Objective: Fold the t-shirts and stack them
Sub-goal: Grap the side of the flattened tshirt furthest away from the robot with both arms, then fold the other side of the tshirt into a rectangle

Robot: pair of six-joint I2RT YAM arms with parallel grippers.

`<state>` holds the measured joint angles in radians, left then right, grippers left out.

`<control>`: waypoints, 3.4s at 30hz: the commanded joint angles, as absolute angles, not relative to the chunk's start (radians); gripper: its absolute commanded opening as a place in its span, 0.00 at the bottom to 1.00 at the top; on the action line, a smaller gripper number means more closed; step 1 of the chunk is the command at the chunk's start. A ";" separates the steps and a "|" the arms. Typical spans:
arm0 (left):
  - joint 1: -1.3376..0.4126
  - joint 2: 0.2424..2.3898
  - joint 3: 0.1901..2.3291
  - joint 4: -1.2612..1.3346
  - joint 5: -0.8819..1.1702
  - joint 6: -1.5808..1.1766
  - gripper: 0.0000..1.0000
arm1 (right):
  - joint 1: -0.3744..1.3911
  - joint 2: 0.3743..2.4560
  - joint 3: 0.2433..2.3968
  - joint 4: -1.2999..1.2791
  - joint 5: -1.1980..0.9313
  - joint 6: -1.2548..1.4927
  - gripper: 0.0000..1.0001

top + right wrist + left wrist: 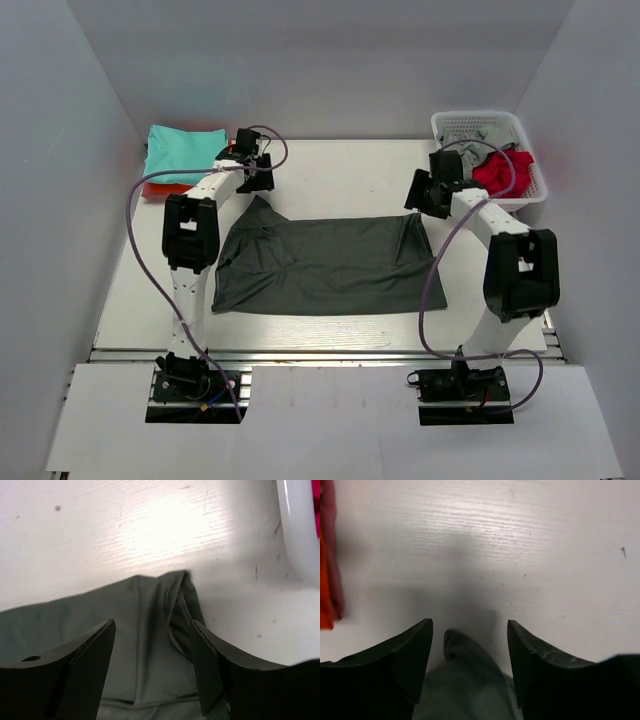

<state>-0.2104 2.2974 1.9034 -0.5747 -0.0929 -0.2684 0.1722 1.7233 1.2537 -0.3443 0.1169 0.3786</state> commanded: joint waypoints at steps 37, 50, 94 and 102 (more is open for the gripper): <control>-0.206 2.114 1.736 -0.485 -0.026 -0.196 0.00 | 0.169 2.056 1.505 -0.456 0.236 0.414 0.10; -0.206 2.053 1.787 -0.431 -0.037 -0.147 0.00 | 0.166 1.962 1.528 -0.327 0.258 0.259 0.00; -0.224 1.085 0.649 -0.551 -0.024 -0.544 1.00 | 0.173 1.163 0.661 -0.351 0.262 0.422 0.59; -0.224 1.110 0.739 -0.399 0.075 -0.522 1.00 | 0.189 1.103 0.729 -0.190 0.040 0.388 0.77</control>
